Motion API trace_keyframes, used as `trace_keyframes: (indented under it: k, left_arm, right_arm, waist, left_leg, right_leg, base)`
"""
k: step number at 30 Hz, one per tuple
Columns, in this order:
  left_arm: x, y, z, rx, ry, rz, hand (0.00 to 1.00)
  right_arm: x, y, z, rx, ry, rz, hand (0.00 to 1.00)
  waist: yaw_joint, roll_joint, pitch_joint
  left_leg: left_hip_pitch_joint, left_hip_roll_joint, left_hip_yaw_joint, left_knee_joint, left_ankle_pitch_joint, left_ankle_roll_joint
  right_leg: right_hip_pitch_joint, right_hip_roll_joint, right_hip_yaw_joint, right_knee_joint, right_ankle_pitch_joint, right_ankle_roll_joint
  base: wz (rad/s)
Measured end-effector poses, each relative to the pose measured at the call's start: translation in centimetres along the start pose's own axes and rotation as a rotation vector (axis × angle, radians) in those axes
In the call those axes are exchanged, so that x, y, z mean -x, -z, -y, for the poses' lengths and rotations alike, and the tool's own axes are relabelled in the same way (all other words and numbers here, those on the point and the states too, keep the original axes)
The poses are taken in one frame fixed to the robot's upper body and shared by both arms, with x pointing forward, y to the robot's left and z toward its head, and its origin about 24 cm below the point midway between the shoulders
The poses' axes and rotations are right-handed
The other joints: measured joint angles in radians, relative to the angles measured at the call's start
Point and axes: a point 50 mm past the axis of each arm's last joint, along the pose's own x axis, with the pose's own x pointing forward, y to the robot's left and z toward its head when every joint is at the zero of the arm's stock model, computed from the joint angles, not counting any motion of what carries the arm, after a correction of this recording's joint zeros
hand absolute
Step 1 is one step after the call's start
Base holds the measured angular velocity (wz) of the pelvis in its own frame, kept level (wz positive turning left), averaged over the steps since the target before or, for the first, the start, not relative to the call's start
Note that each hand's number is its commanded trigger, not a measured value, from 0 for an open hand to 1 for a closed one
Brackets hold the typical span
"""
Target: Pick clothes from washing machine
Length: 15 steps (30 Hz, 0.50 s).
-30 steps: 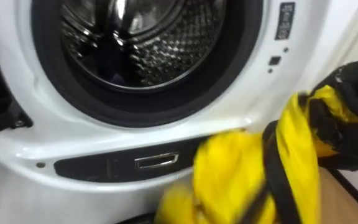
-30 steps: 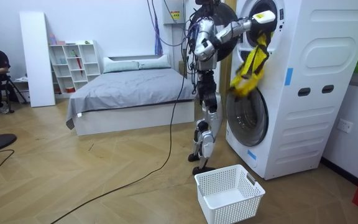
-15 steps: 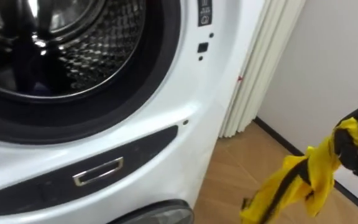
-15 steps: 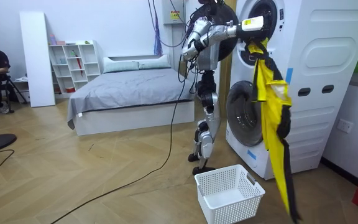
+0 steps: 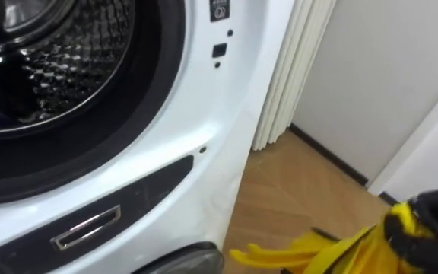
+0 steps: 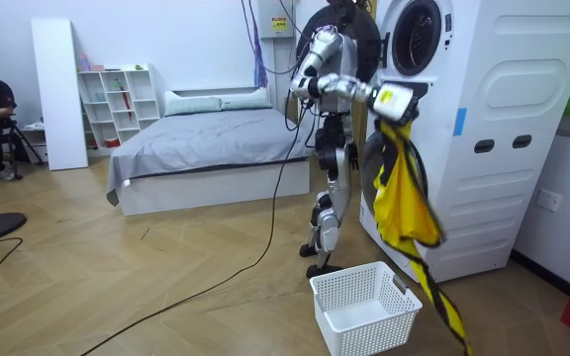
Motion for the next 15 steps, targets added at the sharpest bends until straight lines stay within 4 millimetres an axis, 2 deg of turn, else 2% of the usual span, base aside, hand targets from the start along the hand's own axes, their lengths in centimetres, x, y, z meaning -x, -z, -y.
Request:
trace_keyframes:
  k: [4, 5, 7, 8, 10, 11, 13, 15]
  left_arm:
    - [0.0, -0.1, 0.5, 0.003, 0.018, 0.003, 0.0]
    - [0.1, -0.1, 0.6, -0.001, 0.02, 0.004, 0.0]
    - [0.1, -0.1, 1.1, -0.004, 0.033, 0.006, 0.0]
    - [0.1, -0.1, 1.3, -0.003, 0.038, 0.005, 0.0]
    - [0.2, -0.2, 1.9, -0.017, 0.053, 0.012, 0.0]
    - [0.2, -0.3, 2.0, -0.026, 0.056, 0.017, 0.0]
    - [0.3, -0.8, 2.2, -0.05, 0.063, 0.043, 0.0]
    - [0.3, -1.4, 2.3, -0.051, 0.065, 0.066, 0.0]
  right_arm:
    - [-1.6, 3.2, 0.3, -0.101, 0.05, -0.12, 1.0]
    - [-1.8, 3.6, 0.4, -0.118, 0.064, -0.136, 1.0]
    - [-2.5, 4.7, 0.7, -0.163, 0.114, -0.18, 1.0]
    - [-2.7, 4.8, 0.8, -0.169, 0.125, -0.184, 1.0]
    - [-3.4, 4.8, 1.0, -0.187, 0.16, -0.172, 1.0]
    - [-3.6, 4.7, 1.1, -0.194, 0.168, -0.164, 1.0]
    - [-4.5, 4.1, 1.3, -0.198, 0.192, -0.131, 1.0]
    - [-5.1, 3.7, 1.4, -0.202, 0.216, -0.115, 1.0]
  waist:
    - [-0.007, 0.062, -0.0011]
    - [-0.009, 0.065, -0.0027]
    - [-0.008, 0.092, -0.0067]
    - [-0.008, 0.095, -0.005]
    - [-0.011, 0.119, -0.0077]
    - [-0.014, 0.123, -0.0081]
    - [-0.021, 0.147, -0.0093]
    - [-0.027, 0.16, -0.0076]
  left_leg:
    - [-0.036, -0.006, -0.002, 0.001, 0.0, 0.004]
    - [-0.043, -0.006, -0.002, 0.001, 0.0, 0.005]
    - [-0.055, -0.007, -0.001, 0.001, 0.003, 0.007]
    - [-0.058, -0.007, -0.001, 0.001, 0.004, 0.007]
    - [-0.075, -0.007, -0.001, 0.003, 0.006, 0.006]
    - [-0.082, -0.007, -0.003, 0.005, 0.006, 0.007]
    - [-0.106, -0.009, -0.005, 0.005, 0.011, 0.01]
    - [-0.122, -0.013, -0.005, 0.0, 0.017, 0.011]
  right_leg:
    - [-0.046, -0.003, 0.0, 0.017, -0.003, 0.007]
    - [-0.051, -0.003, -0.001, 0.017, -0.003, 0.007]
    - [-0.066, -0.003, -0.001, 0.017, -0.003, 0.007]
    - [-0.069, -0.003, -0.001, 0.016, -0.003, 0.007]
    - [-0.083, -0.004, -0.005, 0.015, -0.003, 0.007]
    - [-0.089, -0.005, -0.006, 0.017, -0.003, 0.007]
    - [-0.122, -0.006, -0.011, 0.036, -0.003, 0.007]
    - [-0.144, -0.008, -0.01, 0.043, -0.004, 0.008]
  base:
    - [-0.05]
    - [0.0]
    - [0.0]
    - [0.0]
    - [0.02]
    - [0.05]
    - [0.02]
    - [0.0]
